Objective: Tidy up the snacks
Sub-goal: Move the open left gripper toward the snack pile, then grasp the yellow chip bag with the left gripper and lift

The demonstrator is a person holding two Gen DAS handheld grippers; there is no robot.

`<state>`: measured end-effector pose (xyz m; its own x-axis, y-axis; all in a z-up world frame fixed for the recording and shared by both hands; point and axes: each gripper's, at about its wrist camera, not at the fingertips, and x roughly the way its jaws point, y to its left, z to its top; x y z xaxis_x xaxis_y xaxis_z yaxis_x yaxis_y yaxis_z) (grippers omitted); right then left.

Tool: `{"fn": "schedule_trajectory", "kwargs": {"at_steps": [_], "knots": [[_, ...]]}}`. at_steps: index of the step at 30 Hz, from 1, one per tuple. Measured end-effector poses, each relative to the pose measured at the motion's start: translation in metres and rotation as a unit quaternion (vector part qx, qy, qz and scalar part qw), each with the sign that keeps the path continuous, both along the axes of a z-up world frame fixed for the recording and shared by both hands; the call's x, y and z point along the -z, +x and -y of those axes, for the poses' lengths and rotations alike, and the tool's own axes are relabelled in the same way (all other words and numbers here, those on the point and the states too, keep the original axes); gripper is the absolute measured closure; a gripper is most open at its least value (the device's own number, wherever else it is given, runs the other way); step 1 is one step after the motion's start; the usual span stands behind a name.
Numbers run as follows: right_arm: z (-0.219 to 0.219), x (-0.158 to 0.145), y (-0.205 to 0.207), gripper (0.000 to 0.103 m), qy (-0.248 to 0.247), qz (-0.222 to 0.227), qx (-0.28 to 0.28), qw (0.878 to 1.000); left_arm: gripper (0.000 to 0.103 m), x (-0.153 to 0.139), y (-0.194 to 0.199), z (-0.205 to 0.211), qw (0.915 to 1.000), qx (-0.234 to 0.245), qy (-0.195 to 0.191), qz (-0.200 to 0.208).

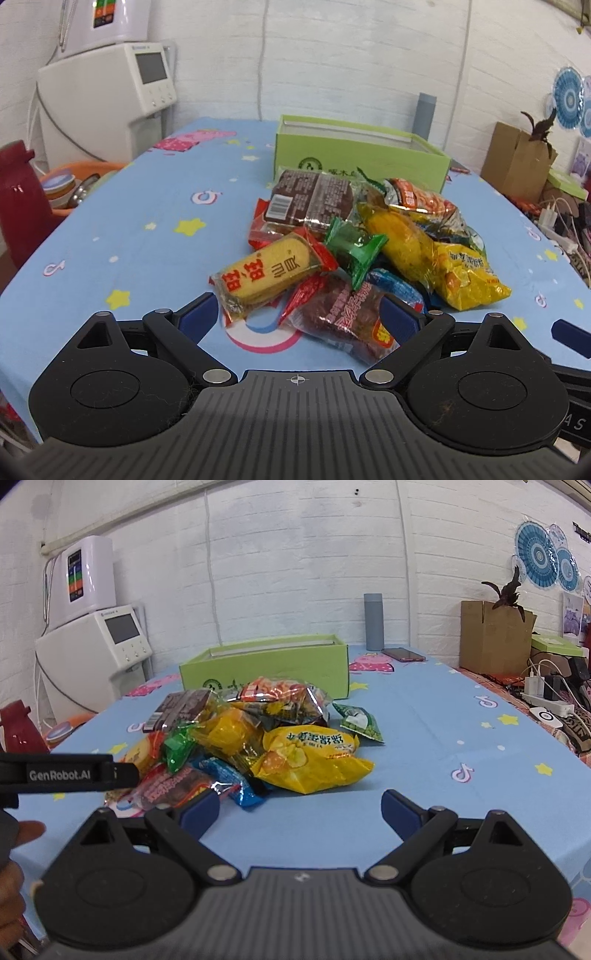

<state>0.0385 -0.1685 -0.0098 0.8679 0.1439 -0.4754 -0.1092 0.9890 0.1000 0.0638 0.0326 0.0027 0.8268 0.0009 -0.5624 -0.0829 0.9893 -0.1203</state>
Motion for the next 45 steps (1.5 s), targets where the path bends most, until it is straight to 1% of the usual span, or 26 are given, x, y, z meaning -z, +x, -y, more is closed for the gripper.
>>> {"fn": "schedule_trajectory", "kwargs": {"at_steps": [3, 7, 11, 17, 23, 27, 30, 32, 35, 37, 40, 42, 43, 45], "knots": [[-0.006, 0.0, 0.012, 0.009, -0.01, -0.004, -0.02, 1.0, 0.015, -0.008, 0.011, -0.017, 0.9998, -0.005, -0.018, 0.006], [-0.013, 0.003, 0.029, 0.009, 0.004, -0.017, -0.046, 0.999, 0.015, -0.011, 0.028, -0.026, 0.9997, -0.023, -0.007, 0.006], [-0.02, 0.005, 0.041, 0.009, 0.001, -0.028, -0.059, 0.998, 0.015, -0.009, 0.044, -0.026, 0.9998, -0.02, -0.004, -0.006], [-0.03, -0.005, 0.045, 0.009, 0.008, -0.022, -0.086, 0.996, 0.014, -0.007, 0.058, -0.022, 0.9998, -0.009, 0.001, -0.015], [-0.021, -0.007, 0.058, 0.009, 0.008, -0.024, -0.067, 0.997, 0.013, -0.008, 0.07, -0.01, 0.9998, 0.004, 0.008, -0.021], [-0.002, -0.005, 0.068, 0.009, 0.006, -0.022, -0.042, 0.999, 0.013, -0.009, 0.078, 0.0, 0.9997, 0.006, 0.009, -0.024], [0.014, 0.001, 0.083, 0.009, 0.0, -0.033, -0.018, 0.999, 0.013, -0.013, 0.081, 0.008, 0.9998, 0.01, 0.005, -0.017], [0.02, 0.005, 0.095, 0.009, -0.001, -0.042, -0.017, 0.999, 0.013, -0.017, 0.083, 0.013, 0.9998, 0.015, -0.004, -0.011], [0.022, 0.011, 0.114, 0.009, 0.004, -0.056, -0.031, 0.998, 0.013, -0.021, 0.093, 0.028, 0.999, 0.044, -0.01, -0.004], [0.019, 0.015, 0.126, 0.009, 0.0, -0.064, -0.044, 0.997, 0.013, -0.02, 0.103, 0.041, 0.9983, 0.058, 0.002, -0.007], [0.021, 0.019, 0.139, 0.009, -0.012, -0.073, -0.05, 0.996, 0.015, -0.007, 0.121, 0.059, 0.9969, 0.068, 0.033, -0.022], [0.029, 0.021, 0.144, 0.009, -0.002, -0.083, -0.052, 0.995, 0.017, 0.005, 0.132, 0.066, 0.9952, 0.071, 0.05, -0.045], [0.034, 0.023, 0.145, 0.009, 0.005, -0.087, -0.052, 0.995, 0.015, 0.01, 0.134, 0.067, 0.9947, 0.073, 0.054, -0.048], [0.045, 0.025, 0.145, 0.009, 0.021, -0.094, -0.048, 0.994, 0.013, 0.013, 0.134, 0.068, 0.9938, 0.076, 0.071, -0.039]]}}
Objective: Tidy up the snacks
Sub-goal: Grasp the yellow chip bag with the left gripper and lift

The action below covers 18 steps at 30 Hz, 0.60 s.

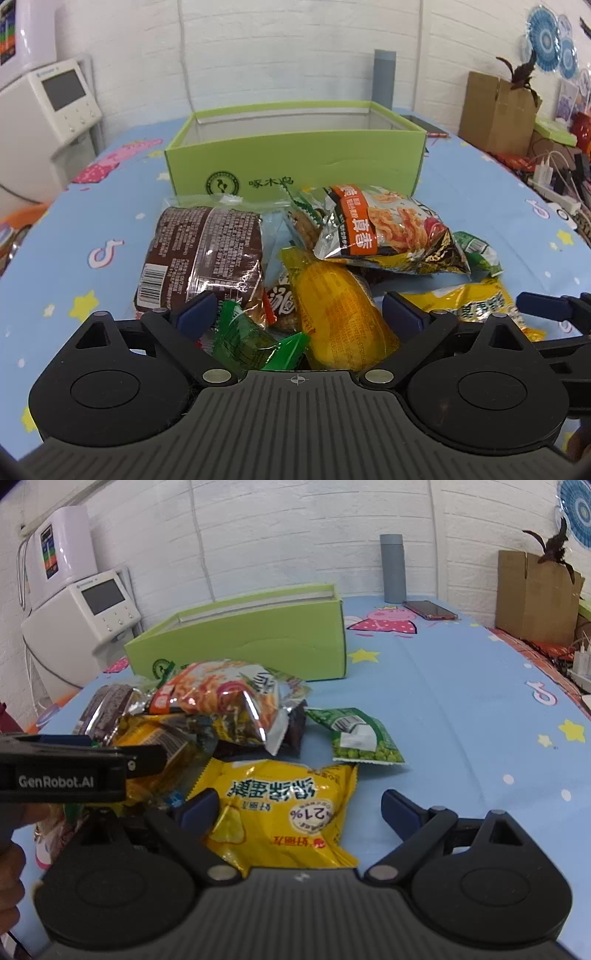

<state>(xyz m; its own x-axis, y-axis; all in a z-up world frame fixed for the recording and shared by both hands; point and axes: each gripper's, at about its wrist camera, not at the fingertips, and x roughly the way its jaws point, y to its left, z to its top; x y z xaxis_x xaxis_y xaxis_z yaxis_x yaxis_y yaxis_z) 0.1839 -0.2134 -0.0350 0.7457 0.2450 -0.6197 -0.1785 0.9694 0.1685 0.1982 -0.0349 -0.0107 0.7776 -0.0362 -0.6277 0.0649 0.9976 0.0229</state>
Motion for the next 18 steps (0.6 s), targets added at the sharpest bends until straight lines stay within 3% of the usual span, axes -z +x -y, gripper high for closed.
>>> {"fn": "schedule_trajectory", "kwargs": {"at_steps": [2, 11, 13, 18], "knots": [[0.017, 0.004, -0.002, 0.009, 0.02, -0.009, 0.02, 1.0, 0.013, 0.002, 0.001, -0.002, 0.9999, -0.001, 0.016, 0.003], [0.022, 0.001, -0.017, 0.009, 0.017, -0.002, 0.022, 1.0, 0.014, 0.005, 0.011, -0.03, 0.9959, -0.048, 0.076, -0.003], [0.024, -0.003, -0.02, 0.009, 0.018, 0.007, 0.024, 1.0, 0.016, -0.007, -0.001, -0.031, 0.9975, -0.043, 0.055, 0.008], [0.038, -0.021, -0.033, 0.009, 0.017, 0.039, 0.031, 0.999, 0.012, -0.038, -0.027, -0.025, 0.9971, 0.027, -0.062, 0.036]]}}
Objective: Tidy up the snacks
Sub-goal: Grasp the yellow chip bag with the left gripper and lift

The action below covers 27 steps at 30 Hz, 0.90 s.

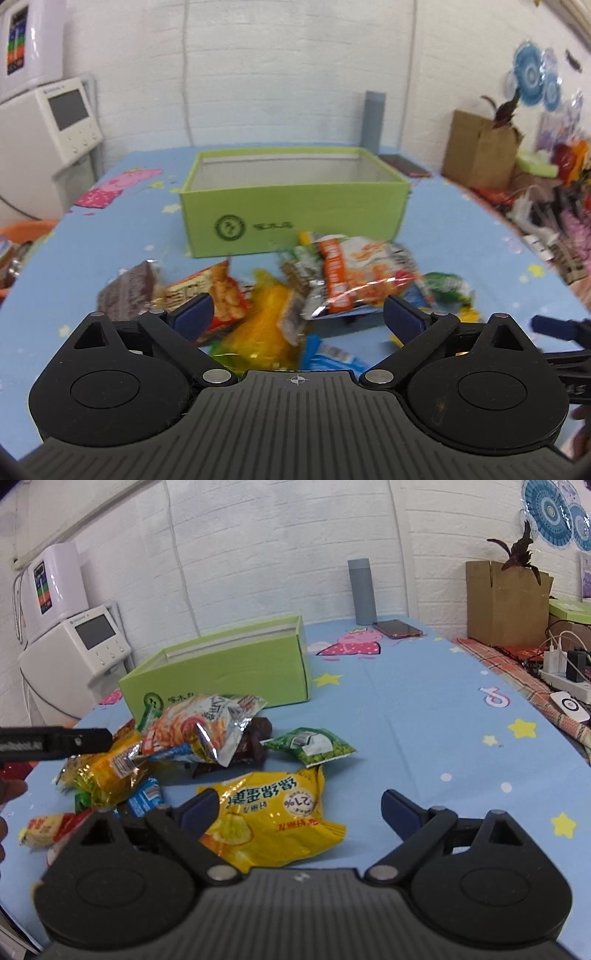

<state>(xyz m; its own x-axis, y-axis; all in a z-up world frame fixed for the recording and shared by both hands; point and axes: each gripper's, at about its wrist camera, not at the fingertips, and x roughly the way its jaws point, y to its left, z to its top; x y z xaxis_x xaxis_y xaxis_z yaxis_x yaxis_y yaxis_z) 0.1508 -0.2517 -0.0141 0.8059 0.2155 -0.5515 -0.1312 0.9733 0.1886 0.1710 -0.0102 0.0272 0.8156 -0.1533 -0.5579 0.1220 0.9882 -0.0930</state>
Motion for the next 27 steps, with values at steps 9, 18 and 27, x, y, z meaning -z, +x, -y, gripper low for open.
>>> {"fn": "schedule_trajectory", "kwargs": {"at_steps": [9, 18, 27], "knots": [[-0.004, 0.022, 0.003, 0.009, -0.016, -0.026, -0.028, 0.999, 0.023, 0.038, 0.049, 0.047, 0.9755, 0.098, -0.124, -0.153], [-0.02, 0.032, 0.016, 0.01, -0.014, -0.033, -0.072, 0.997, 0.062, 0.056, 0.063, 0.058, 0.9645, 0.125, -0.135, -0.189], [-0.012, 0.016, 0.01, 0.011, 0.006, -0.018, -0.061, 0.998, 0.024, 0.037, 0.072, 0.039, 0.9716, 0.123, -0.129, -0.156]]}}
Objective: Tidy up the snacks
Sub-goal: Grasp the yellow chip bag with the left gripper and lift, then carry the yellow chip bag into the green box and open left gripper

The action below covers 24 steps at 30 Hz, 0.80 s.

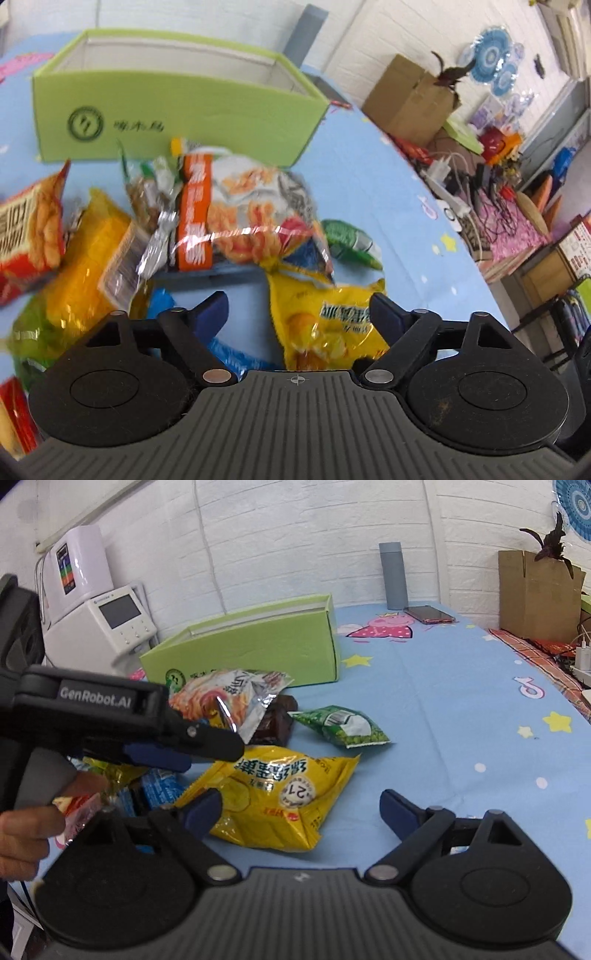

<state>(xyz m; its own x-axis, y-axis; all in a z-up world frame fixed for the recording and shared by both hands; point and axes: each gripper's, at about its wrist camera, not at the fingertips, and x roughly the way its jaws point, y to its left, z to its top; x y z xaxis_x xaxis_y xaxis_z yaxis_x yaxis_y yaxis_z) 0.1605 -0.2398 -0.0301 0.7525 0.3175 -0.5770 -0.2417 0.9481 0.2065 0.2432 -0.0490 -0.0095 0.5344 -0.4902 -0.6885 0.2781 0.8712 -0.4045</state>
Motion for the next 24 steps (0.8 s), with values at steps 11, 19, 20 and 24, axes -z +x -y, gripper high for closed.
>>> {"fn": "schedule_trajectory", "kwargs": {"at_steps": [11, 19, 20, 24], "knots": [[-0.022, 0.01, 0.004, 0.04, -0.011, -0.017, -0.008, 1.0, 0.081, 0.022, -0.001, 0.008, 0.9975, 0.054, -0.023, -0.039], [-0.014, -0.005, -0.037, 0.047, -0.004, -0.017, 0.001, 1.0, 0.094, 0.006, -0.042, 0.007, 0.9962, 0.068, -0.043, -0.031], [-0.015, -0.009, -0.04, 0.046, -0.003, -0.012, 0.002, 1.0, 0.094, 0.002, -0.043, 0.006, 0.9962, 0.069, -0.046, -0.025], [-0.019, -0.039, -0.036, 0.045, -0.005, 0.031, -0.003, 0.999, 0.094, -0.036, -0.038, -0.001, 0.996, 0.065, -0.057, 0.019]]}}
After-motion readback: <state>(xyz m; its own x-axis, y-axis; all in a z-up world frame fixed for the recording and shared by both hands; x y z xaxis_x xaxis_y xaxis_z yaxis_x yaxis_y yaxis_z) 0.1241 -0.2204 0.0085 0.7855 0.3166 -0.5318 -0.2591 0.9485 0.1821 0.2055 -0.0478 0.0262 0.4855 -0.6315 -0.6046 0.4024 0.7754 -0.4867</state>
